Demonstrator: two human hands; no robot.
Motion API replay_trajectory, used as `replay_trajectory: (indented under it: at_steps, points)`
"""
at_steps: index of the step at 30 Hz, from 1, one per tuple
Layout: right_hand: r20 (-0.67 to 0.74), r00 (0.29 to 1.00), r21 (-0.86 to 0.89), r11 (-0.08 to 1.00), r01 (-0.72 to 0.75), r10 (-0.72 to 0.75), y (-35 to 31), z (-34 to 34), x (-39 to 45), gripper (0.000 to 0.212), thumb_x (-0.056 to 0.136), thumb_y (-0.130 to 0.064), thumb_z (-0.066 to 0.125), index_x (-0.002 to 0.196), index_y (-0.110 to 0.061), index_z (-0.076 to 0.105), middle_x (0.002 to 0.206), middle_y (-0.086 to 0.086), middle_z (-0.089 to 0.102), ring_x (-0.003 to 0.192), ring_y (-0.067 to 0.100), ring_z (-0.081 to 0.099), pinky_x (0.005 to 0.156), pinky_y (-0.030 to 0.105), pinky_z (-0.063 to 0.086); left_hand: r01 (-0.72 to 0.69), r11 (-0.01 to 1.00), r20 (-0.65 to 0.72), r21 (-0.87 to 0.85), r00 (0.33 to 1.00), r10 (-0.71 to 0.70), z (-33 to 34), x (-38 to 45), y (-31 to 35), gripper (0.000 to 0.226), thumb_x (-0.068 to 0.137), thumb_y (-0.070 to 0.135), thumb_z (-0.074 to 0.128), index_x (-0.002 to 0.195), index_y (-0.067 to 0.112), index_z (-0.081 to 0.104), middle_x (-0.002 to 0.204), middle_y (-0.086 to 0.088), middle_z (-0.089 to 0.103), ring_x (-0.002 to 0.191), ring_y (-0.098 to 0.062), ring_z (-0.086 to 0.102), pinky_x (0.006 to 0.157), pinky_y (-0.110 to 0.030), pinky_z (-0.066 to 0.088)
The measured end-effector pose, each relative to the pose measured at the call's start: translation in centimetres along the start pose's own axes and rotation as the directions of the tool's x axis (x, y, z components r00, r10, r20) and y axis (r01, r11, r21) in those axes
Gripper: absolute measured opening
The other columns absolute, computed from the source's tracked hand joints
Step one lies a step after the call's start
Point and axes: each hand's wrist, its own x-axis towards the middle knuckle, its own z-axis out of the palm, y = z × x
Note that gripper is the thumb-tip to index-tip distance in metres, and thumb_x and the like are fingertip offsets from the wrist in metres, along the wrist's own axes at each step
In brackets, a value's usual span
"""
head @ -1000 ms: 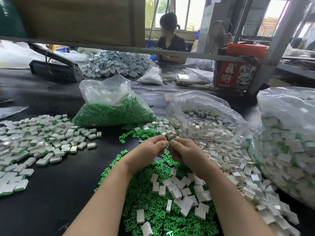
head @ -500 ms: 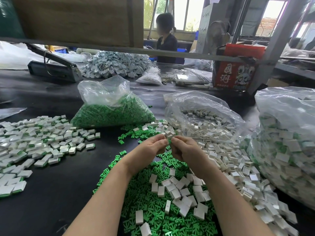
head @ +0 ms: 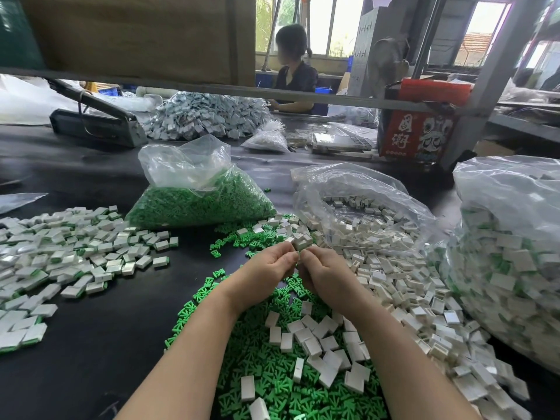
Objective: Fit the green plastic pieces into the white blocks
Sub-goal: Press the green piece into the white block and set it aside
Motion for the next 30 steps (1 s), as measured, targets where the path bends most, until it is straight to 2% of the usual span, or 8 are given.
replay_trajectory:
  at_steps: [3,6,10,13,20,25,27,30]
  points:
    - [-0.001,1.0,0.014,1.0,0.005,-0.005,0.2,0.0,0.2,0.04,0.101,-0.014,0.04,0.063,-0.02,0.048,0.053,-0.005,0.043,0.052,0.015,0.037,0.058,0.04,0.03,0.008,1.0,0.012,0.029,1.0,-0.009,-0.2,0.1,0.0,0.022,0.105,0.016,0.041,0.1,-0.003,0.051,0.087,-0.006,0.045,0.083,-0.015,0.041,0.079,-0.031,0.038]
    - [0.032,0.999,0.057,0.998,-0.014,0.013,0.4,-0.3,0.2,0.041,0.1,-0.01,0.04,0.061,-0.019,0.044,0.053,-0.005,0.04,0.051,0.013,0.034,0.056,0.039,0.027,0.024,1.0,0.041,0.013,0.999,-0.025,-0.2,0.1,0.1,0.015,0.105,0.016,0.042,0.094,0.015,0.053,0.095,-0.005,0.046,0.092,-0.013,0.042,0.079,-0.021,0.041]
    - [0.068,0.997,0.109,0.993,-0.039,0.031,0.5,-0.5,0.1,0.041,0.1,-0.007,0.039,0.06,-0.017,0.042,0.053,-0.004,0.037,0.049,0.011,0.032,0.052,0.035,0.025,0.025,0.999,0.079,0.031,0.997,-0.027,-0.2,0.3,-0.4,0.021,0.105,0.016,0.041,0.1,-0.002,0.051,0.083,-0.005,0.041,0.077,-0.014,0.039,0.075,-0.03,0.036]
    - [0.084,0.996,0.082,0.996,-0.043,0.037,0.4,-0.7,0.1,0.041,0.098,-0.006,0.04,0.059,-0.016,0.042,0.053,-0.002,0.036,0.049,0.012,0.031,0.052,0.034,0.024,0.018,1.0,0.113,0.016,0.993,-0.02,-0.3,0.3,-0.5,0.017,0.104,0.018,0.041,0.094,0.009,0.05,0.073,0.004,0.038,0.067,-0.009,0.035,0.069,-0.028,0.032]
    - [0.108,0.993,0.141,0.989,-0.054,0.039,0.2,-1.1,-0.1,0.04,0.098,-0.004,0.041,0.06,-0.014,0.045,0.052,-0.002,0.037,0.049,0.011,0.031,0.051,0.03,0.025,0.047,0.992,0.151,-0.113,0.988,-0.029,-0.3,0.3,-0.8,0.021,0.092,0.032,0.048,0.097,0.013,0.052,0.066,0.015,0.041,0.062,-0.003,0.037,0.065,-0.015,0.037]
    - [0.09,0.996,0.154,0.988,-0.008,-0.006,0.0,-0.9,-0.2,0.038,0.101,-0.01,0.045,0.063,-0.013,0.05,0.052,-0.005,0.039,0.046,0.007,0.033,0.049,0.022,0.028,0.024,0.993,0.054,-0.114,0.998,-0.018,-0.4,0.4,-1.3,0.022,0.09,0.036,0.05,0.093,0.016,0.057,0.071,0.013,0.046,0.069,-0.005,0.041,0.071,-0.022,0.037]
    - [0.083,0.997,0.218,0.976,-0.016,-0.002,0.1,-0.9,-0.3,0.038,0.102,-0.015,0.047,0.066,-0.016,0.058,0.053,-0.007,0.043,0.047,0.006,0.035,0.048,0.019,0.029,0.007,0.99,0.03,-0.143,1.0,-0.003,-0.4,0.4,-1.3,0.022,0.091,0.037,0.05,0.093,0.018,0.061,0.075,0.012,0.051,0.073,-0.005,0.046,0.072,-0.017,0.04]
    - [0.068,0.998,0.306,0.951,-0.035,0.015,0.2,-1.0,-0.3,0.03,0.101,-0.02,0.05,0.077,-0.015,0.066,0.055,-0.009,0.05,0.049,0.004,0.04,0.048,0.016,0.033,-0.014,0.981,0.024,-0.194,1.0,0.019,-0.2,0.4,-1.1,0.018,0.095,0.033,0.049,0.089,0.028,0.065,0.072,0.022,0.058,0.069,0.004,0.052,0.067,-0.01,0.044]
